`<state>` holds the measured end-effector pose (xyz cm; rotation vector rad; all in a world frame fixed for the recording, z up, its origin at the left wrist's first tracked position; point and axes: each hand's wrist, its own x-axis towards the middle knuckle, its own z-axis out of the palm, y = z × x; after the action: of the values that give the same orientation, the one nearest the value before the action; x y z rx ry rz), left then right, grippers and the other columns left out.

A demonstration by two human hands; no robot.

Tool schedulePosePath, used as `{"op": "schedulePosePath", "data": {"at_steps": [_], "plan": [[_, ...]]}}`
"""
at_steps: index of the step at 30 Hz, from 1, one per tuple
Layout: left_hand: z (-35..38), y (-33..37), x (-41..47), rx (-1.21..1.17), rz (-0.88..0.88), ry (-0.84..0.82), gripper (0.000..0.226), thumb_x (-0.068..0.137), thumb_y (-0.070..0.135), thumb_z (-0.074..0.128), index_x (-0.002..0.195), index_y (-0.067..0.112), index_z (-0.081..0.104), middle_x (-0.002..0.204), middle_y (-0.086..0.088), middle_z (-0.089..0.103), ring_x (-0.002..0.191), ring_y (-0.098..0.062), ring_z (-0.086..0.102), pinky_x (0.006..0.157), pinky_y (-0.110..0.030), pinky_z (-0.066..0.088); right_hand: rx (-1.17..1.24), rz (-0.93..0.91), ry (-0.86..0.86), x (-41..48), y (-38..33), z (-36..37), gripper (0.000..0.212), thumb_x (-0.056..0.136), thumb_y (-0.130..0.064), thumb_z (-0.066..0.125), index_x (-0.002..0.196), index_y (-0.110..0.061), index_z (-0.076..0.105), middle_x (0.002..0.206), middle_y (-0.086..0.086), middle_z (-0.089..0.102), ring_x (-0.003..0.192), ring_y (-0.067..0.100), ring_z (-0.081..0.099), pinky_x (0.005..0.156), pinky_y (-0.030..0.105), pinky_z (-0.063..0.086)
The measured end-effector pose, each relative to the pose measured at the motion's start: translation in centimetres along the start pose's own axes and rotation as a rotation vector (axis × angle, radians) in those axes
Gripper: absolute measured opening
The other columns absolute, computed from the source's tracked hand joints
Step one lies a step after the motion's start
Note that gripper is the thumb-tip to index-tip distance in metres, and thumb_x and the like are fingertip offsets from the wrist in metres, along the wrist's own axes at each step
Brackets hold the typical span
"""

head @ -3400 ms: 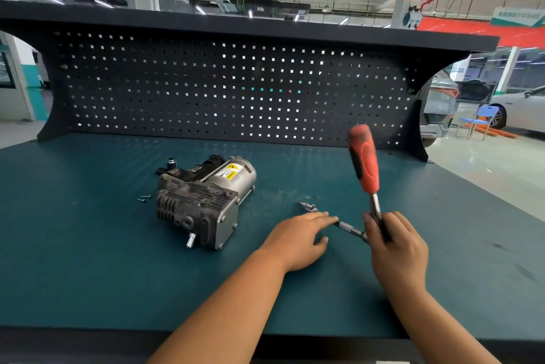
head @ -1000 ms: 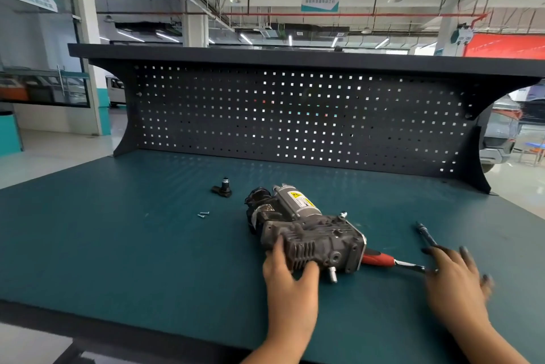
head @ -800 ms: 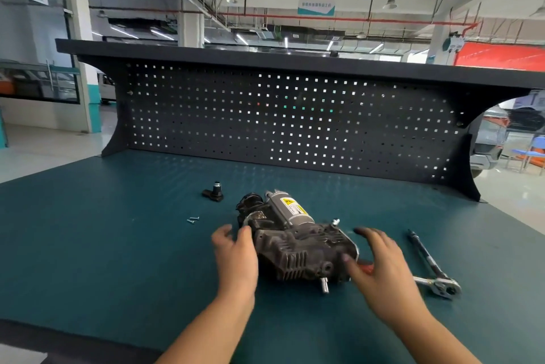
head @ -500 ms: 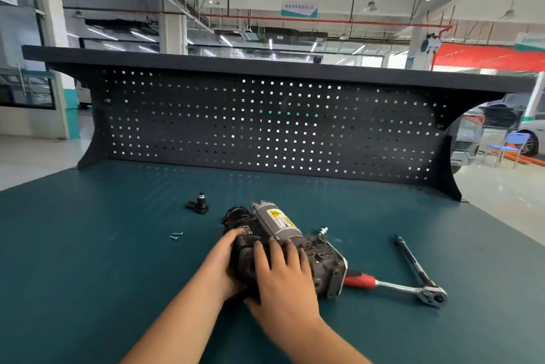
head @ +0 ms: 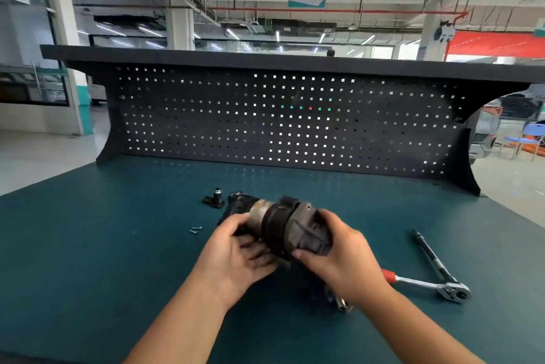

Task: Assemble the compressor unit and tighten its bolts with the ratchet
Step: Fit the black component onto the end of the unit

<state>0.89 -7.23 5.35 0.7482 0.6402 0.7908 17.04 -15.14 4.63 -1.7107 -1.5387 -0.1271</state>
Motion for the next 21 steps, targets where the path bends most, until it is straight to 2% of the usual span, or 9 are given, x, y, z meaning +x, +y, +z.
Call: {"op": "schedulePosePath", "data": {"at_steps": [3,6,9,10,11,14,16,17,21], "plan": [[-0.7,0.0,-1.7,0.158,0.025,-0.096,0.026,0.088,0.023,0.051,0.103,0.004,0.061,0.099,-0.015,0.069,0.095,-0.03,0.065,0.082,-0.04,0.05,0.211,0.135,-0.002,0.8,1.0,-0.9,0.057,0.066,-0.032,0.083,0.117,-0.019,0.06,0.09,-0.019,0.062,0.086,0.003,0.062,0.07,0.009,0.042],[-2.9,1.0,-2.4,0.423,0.143,-0.041,0.022,0.095,0.015,0.048,0.098,0.005,0.067,0.093,-0.012,0.073,0.082,-0.025,0.071,0.071,-0.031,0.053,0.331,0.182,-0.096,1.3,1.9,-1.1,0.052,0.063,-0.028,0.085,0.109,-0.023,0.061,0.092,-0.018,0.065,0.083,-0.012,0.059,0.065,0.002,0.042],[-5.4,2.1,-1.2,0.543,0.43,0.259,0.011,0.092,0.013,0.058,0.086,0.012,0.067,0.076,0.0,0.071,0.071,-0.015,0.065,0.062,-0.021,0.046,0.399,0.232,-0.135,2.0,2.3,-1.2,0.049,0.063,-0.026,0.086,0.104,-0.025,0.059,0.095,-0.014,0.067,0.086,-0.003,0.063,0.07,0.011,0.047],[-6.1,2.4,-0.7,0.556,0.502,0.318,0.002,0.089,0.016,0.062,0.088,0.016,0.065,0.081,0.003,0.068,0.078,-0.013,0.062,0.068,-0.022,0.045,0.422,0.251,-0.148,2.3,2.5,-1.2,0.048,0.064,-0.024,0.086,0.103,-0.024,0.059,0.096,-0.01,0.068,0.087,0.003,0.065,0.074,0.018,0.05],[-6.7,2.5,-0.1,0.559,0.531,0.319,0.008,0.086,0.022,0.065,0.094,0.019,0.063,0.092,0.004,0.066,0.09,-0.013,0.059,0.077,-0.025,0.044,0.461,0.272,-0.16,2.6,2.6,-1.3,0.046,0.065,-0.021,0.085,0.103,-0.022,0.06,0.097,-0.006,0.069,0.088,0.009,0.067,0.077,0.025,0.052],[-8.0,2.9,1.9,0.523,0.437,0.051,0.047,0.074,0.05,0.063,0.116,0.032,0.056,0.127,0.006,0.056,0.121,-0.012,0.047,0.102,-0.038,0.034,0.584,0.314,-0.197,3.5,3.1,-1.5,0.037,0.068,-0.013,0.082,0.099,-0.016,0.063,0.092,-0.003,0.071,0.079,0.006,0.069,0.065,0.017,0.052],[-7.8,3.5,3.2,0.533,0.397,-0.1,0.072,0.059,0.061,0.074,0.122,0.034,0.054,0.131,0.008,0.055,0.123,-0.01,0.048,0.103,-0.037,0.034,0.629,0.34,-0.227,4.3,3.6,-1.6,0.032,0.07,-0.009,0.079,0.099,-0.012,0.064,0.091,-0.001,0.072,0.075,0.005,0.069,0.06,0.013,0.049],[-7.6,3.8,3.9,0.539,0.403,-0.135,0.073,0.056,0.056,0.079,0.122,0.034,0.056,0.13,0.009,0.057,0.121,-0.01,0.051,0.1,-0.035,0.038,0.651,0.356,-0.244,4.6,3.8,-1.6,0.033,0.071,-0.009,0.078,0.101,-0.009,0.065,0.091,0.001,0.073,0.076,0.008,0.07,0.06,0.015,0.049],[-6.5,4.6,6.0,0.597,0.46,-0.132,0.044,0.067,0.039,0.07,0.11,0.039,0.067,0.126,0.008,0.062,0.114,-0.01,0.058,0.089,-0.027,0.048,0.7,0.391,-0.323,5.8,4.6,-1.7,0.042,0.062,-0.018,0.082,0.1,-0.007,0.067,0.088,0.005,0.074,0.078,0.016,0.071,0.063,0.021,0.052]]}}
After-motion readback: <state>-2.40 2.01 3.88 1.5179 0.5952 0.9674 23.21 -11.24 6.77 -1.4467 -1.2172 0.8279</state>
